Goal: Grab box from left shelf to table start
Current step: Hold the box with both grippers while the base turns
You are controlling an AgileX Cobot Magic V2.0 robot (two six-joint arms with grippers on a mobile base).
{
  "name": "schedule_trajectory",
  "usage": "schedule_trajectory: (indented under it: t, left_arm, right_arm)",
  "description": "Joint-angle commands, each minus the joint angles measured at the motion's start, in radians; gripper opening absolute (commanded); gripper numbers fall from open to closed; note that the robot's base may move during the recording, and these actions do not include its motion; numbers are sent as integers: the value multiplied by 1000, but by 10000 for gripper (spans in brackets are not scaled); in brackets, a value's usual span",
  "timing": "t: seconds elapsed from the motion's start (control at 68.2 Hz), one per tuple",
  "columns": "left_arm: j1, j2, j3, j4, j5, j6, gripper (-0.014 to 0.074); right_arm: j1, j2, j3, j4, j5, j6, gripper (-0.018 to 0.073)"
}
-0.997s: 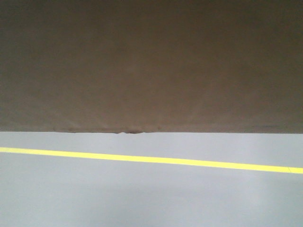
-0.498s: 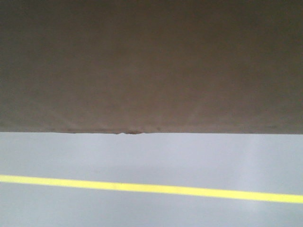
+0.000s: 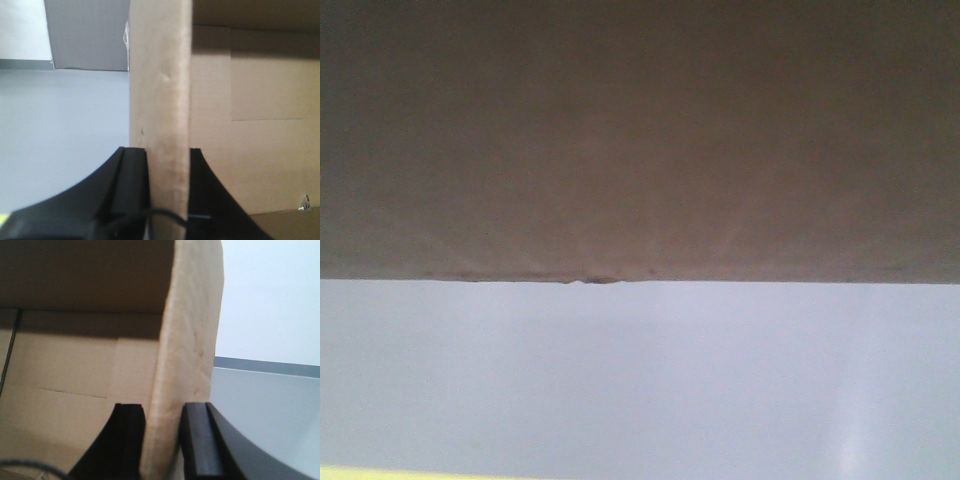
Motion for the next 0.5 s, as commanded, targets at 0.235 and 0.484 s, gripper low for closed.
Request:
schedule_trajectory:
  t: [0.235, 0.484]
  left_arm:
    - [-10, 15, -32, -32, -183, -15, -92]
    - [-10, 15, -32, -32, -183, -15, -92]
  right_arm:
    - [-3, 23, -28, -15, -169, -9, 57]
    - [-3, 23, -28, -15, -169, -9, 57]
